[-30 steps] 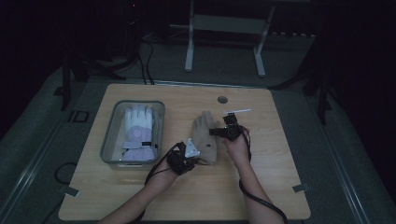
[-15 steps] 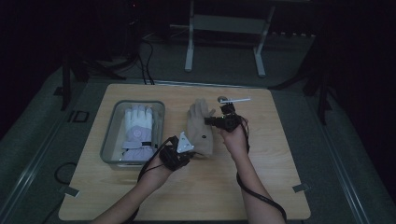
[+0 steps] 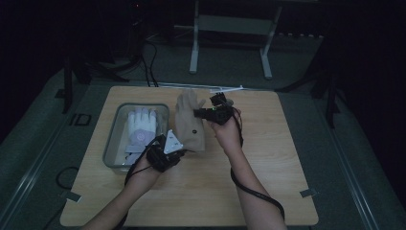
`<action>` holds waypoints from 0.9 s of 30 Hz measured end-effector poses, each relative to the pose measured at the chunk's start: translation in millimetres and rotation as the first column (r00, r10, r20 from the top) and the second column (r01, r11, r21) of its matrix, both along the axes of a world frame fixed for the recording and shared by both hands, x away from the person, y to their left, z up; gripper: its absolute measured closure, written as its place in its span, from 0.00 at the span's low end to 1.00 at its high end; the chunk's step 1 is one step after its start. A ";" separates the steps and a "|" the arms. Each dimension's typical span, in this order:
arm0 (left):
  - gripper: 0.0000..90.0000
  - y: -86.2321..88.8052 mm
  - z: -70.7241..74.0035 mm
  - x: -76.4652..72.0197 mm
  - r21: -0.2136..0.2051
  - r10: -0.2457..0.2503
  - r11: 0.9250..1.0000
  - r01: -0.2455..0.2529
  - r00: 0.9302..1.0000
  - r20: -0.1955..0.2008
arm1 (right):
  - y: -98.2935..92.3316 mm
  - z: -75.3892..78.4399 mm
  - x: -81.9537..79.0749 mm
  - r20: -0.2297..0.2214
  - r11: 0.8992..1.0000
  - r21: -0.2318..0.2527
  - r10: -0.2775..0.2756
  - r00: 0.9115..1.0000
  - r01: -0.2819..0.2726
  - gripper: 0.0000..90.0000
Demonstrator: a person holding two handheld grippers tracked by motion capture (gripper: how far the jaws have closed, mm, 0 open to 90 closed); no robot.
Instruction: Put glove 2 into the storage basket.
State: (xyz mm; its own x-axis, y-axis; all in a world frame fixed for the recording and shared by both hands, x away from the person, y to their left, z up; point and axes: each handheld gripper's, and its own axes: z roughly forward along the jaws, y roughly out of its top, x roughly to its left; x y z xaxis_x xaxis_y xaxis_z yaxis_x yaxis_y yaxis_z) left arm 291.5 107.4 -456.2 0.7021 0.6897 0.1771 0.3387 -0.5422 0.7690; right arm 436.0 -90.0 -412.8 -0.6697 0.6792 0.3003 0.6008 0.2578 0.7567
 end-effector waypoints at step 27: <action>0.91 110.1 17.8 -33.5 -0.026 0.185 0.982 -0.185 0.983 0.009 | 136.3 18.1 -2.2 0.031 0.984 -0.037 0.174 0.984 -0.173 0.90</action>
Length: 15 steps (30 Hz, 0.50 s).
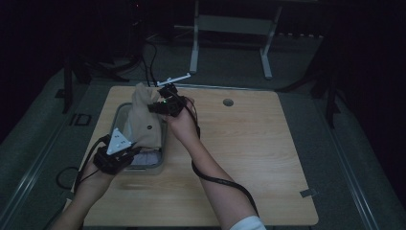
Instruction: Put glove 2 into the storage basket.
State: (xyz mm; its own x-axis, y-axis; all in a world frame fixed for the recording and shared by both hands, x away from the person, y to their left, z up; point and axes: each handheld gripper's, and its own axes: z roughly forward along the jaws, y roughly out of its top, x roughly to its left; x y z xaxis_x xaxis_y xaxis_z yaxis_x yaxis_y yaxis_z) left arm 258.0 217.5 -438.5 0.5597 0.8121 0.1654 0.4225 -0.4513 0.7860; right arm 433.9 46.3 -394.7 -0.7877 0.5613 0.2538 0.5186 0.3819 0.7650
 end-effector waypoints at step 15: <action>0.91 11.9 -31.6 6.9 -0.046 0.013 0.999 -0.018 0.994 -0.109 | 20.1 -56.5 13.8 -0.093 0.998 -0.064 -0.010 0.996 0.004 0.90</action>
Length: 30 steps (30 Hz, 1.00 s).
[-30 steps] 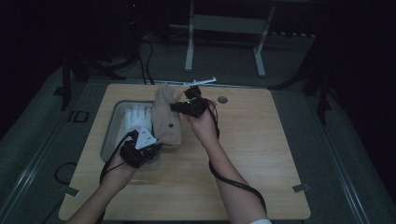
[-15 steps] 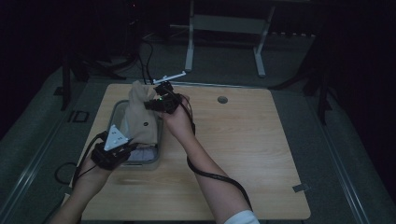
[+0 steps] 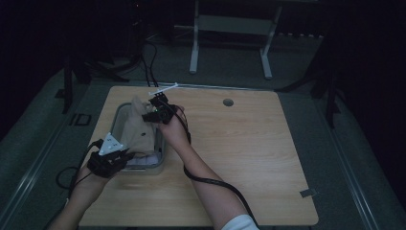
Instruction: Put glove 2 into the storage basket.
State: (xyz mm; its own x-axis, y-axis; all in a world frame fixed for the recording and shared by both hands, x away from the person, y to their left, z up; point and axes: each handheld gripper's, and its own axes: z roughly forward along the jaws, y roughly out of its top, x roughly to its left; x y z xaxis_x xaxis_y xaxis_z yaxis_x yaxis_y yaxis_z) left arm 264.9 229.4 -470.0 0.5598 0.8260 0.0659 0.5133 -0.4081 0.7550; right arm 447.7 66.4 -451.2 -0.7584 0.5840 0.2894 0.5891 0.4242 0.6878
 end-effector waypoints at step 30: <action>0.27 -4.0 4.7 -5.1 -0.099 -0.009 0.995 0.009 1.000 0.005 | -50.7 -2.6 -17.6 0.009 0.999 0.045 0.009 1.000 -0.010 0.47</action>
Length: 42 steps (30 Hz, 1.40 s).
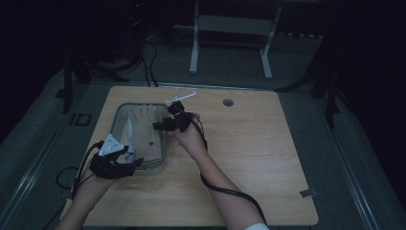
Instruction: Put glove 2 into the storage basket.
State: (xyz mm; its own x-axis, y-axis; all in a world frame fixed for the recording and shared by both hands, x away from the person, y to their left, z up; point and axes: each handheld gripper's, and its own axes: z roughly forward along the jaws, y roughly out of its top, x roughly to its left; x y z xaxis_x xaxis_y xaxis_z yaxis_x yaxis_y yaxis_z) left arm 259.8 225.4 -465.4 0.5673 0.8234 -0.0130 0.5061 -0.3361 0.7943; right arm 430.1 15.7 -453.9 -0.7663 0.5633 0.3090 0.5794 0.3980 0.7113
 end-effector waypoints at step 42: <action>0.13 -108.7 -27.8 0.8 -0.154 -0.242 0.958 0.244 0.970 0.031 | -126.8 -39.0 -47.8 0.129 0.991 -0.104 0.094 0.987 -0.081 0.19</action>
